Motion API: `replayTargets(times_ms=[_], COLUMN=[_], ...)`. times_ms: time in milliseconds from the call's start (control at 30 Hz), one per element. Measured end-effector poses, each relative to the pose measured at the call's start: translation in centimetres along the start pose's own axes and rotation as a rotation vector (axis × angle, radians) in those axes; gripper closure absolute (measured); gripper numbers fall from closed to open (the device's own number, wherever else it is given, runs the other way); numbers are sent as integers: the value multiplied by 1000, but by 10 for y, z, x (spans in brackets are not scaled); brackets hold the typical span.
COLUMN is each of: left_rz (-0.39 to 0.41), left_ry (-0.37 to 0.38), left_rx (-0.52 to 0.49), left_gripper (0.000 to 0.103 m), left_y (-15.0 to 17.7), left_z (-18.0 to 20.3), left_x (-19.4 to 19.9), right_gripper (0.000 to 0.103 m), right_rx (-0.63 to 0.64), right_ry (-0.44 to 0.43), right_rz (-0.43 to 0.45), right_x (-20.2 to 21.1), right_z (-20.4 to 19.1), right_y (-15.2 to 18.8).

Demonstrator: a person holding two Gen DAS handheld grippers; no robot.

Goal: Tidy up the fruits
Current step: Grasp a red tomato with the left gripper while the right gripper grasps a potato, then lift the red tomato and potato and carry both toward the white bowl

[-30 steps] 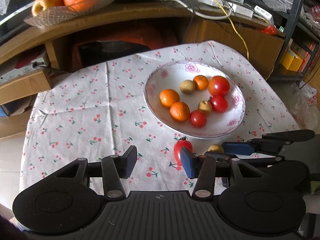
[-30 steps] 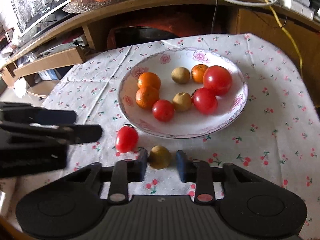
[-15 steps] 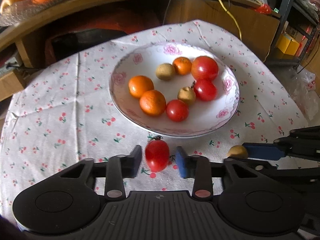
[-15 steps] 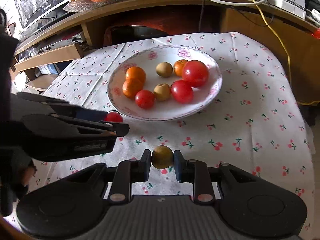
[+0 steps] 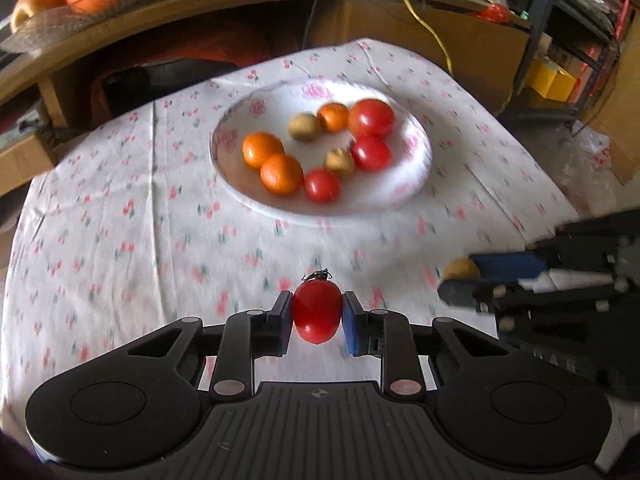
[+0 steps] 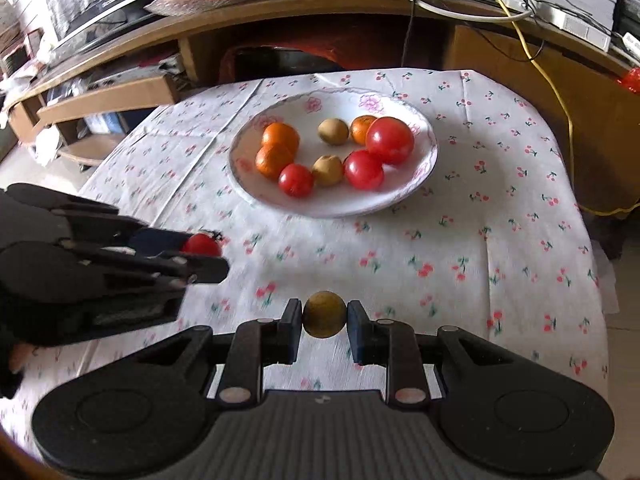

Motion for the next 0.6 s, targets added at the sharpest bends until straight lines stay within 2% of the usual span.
replayTargets(times_ms=[200,367,467,600], left_rz=[-47,-53,-54,-51], left_ry=[9,-1,-6,-16], left_rx=[-49,-75,-90,-97], left_gripper=[70,67,53,46], left_y=[47,59,60,62], left_z=[15,20,21,21], left_x=[9,6,6,7], right_gripper=[77,76,74,68], right_rx=[68,89,95,90], right_ry=[5,5,4,2], right_rz=[-41,-74,-72,-68], right_x=[8,3,4,5], right_z=[-19,-28,-30,-26], right_y=[36,52,54,55])
Point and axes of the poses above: each gripper's, at about its wrist camera, not at the fingertips, and x roughly against the way its jaws point, z to its right, y to its underside, the point moved 7 cm from there along -x, roughly the way its jaws point, and after that the axes turned 8 degrees about -z, right-handed, at the moved point
